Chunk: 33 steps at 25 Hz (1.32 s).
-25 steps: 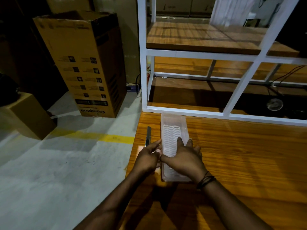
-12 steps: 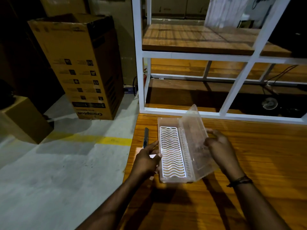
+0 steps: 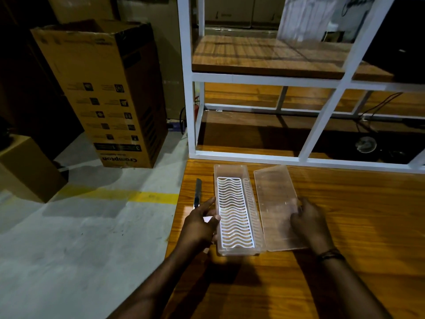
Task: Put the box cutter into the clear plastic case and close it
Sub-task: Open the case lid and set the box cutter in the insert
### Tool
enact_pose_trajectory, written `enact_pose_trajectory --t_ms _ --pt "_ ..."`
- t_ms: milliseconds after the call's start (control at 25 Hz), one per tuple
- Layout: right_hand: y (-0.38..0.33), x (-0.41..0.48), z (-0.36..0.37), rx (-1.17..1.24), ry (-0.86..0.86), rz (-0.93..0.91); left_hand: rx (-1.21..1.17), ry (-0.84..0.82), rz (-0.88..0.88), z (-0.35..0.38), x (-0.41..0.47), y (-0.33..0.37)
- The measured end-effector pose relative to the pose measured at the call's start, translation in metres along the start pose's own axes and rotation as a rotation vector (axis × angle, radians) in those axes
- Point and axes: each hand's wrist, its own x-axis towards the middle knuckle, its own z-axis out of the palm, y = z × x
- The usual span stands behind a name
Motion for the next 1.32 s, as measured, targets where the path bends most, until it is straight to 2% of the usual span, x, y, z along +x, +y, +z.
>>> enact_pose_trajectory --t_ms 240,320,480,680,1320 --pt "0.013 -0.005 0.015 -0.188 0.016 0.039 0.025 0.024 -0.027 0.0 0.001 -0.001" --pt "0.015 -0.005 0.018 -0.267 0.045 0.028 0.083 0.084 -0.039 -0.003 0.0 -0.001" --pt "0.013 -0.005 0.017 -0.366 0.103 -0.016 0.56 0.297 0.007 -0.018 0.007 -0.006" --pt "0.002 -0.007 0.024 -0.266 0.148 -0.07 0.925 0.312 -0.115 -0.01 0.017 -0.006" --pt "-0.01 -0.014 0.032 -0.039 0.094 -0.083 0.818 0.406 -0.218 -0.009 0.034 -0.009"
